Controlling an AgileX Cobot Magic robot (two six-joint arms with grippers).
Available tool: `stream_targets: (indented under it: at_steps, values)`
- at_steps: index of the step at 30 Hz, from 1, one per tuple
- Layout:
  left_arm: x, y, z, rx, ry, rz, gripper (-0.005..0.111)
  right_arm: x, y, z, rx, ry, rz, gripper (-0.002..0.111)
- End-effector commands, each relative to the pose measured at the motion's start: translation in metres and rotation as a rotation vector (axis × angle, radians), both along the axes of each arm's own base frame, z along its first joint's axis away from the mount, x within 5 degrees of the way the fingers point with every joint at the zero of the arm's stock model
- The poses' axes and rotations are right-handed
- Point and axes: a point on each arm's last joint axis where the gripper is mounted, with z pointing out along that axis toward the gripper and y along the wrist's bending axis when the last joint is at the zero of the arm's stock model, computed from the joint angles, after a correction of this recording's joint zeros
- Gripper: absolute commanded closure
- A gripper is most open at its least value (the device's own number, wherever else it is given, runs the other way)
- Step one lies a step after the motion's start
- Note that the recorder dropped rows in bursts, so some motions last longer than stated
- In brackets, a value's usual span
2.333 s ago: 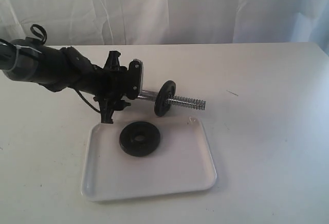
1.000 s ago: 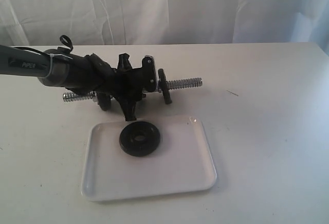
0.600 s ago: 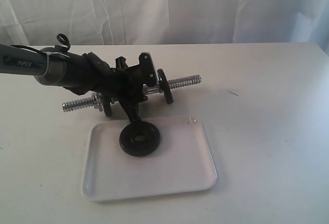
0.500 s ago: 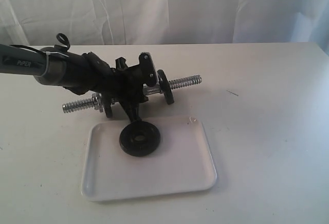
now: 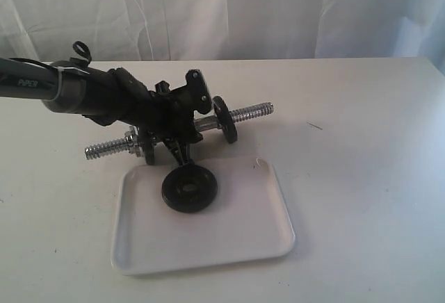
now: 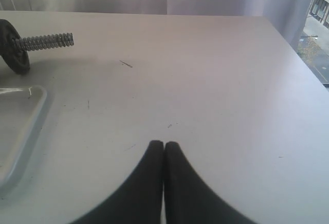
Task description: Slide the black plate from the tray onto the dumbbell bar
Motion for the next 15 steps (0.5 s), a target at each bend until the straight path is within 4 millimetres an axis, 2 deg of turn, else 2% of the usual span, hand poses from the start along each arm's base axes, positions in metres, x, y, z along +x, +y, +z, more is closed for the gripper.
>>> stream_targets:
  at_steps: [1, 15]
  values:
    - [-0.004, 0.0, 0.052, -0.12, -0.048, 0.045, 0.107, 0.0, 0.0, 0.0, 0.003, -0.009, -0.003, 0.108]
    - [-0.006, 0.001, 0.067, -0.143, -0.073, 0.052, 0.107, 0.0, 0.0, 0.0, 0.003, -0.009, -0.003, 0.108]
